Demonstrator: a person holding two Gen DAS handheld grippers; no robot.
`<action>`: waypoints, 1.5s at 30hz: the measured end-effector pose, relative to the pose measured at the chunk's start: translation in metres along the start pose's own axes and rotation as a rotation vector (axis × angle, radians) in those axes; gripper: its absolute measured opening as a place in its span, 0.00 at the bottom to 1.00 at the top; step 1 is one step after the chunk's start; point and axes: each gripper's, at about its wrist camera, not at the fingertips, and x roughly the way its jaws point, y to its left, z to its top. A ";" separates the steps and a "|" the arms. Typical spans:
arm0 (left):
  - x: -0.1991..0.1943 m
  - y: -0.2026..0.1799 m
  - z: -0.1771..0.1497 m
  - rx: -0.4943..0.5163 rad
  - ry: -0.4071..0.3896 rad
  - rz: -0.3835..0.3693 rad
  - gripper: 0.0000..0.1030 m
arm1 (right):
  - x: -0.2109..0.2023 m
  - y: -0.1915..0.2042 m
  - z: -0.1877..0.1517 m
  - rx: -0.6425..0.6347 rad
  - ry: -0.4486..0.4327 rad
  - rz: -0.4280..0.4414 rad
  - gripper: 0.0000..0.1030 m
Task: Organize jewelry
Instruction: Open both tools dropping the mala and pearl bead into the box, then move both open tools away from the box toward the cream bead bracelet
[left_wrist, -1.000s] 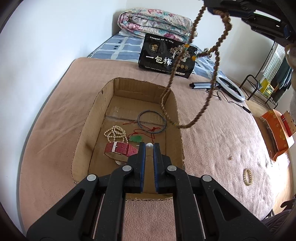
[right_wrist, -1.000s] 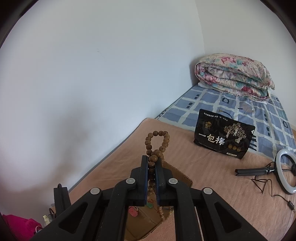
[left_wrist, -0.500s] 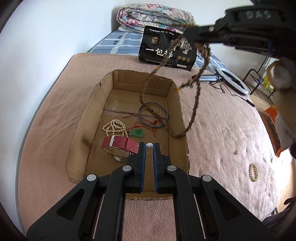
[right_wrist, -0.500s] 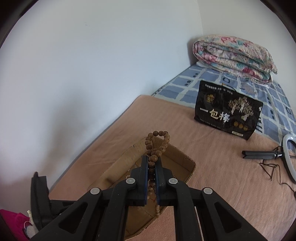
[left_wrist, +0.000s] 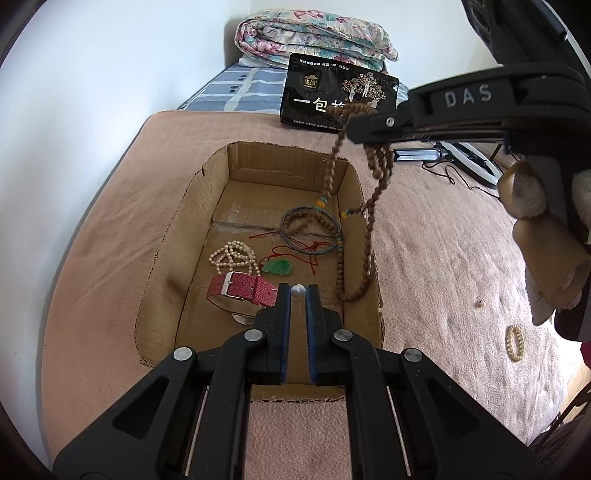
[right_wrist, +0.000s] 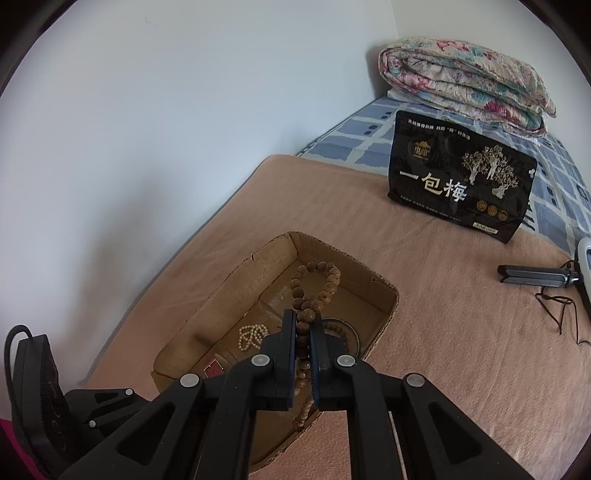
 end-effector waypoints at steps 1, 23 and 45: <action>0.000 0.000 0.000 0.000 0.001 0.001 0.06 | 0.001 0.001 -0.001 -0.002 0.005 0.005 0.06; -0.015 -0.010 0.004 0.020 -0.052 0.042 0.37 | -0.022 0.016 -0.006 -0.032 -0.038 -0.055 0.90; -0.053 -0.066 0.001 0.133 -0.137 0.019 0.38 | -0.107 -0.016 -0.038 0.002 -0.132 -0.154 0.96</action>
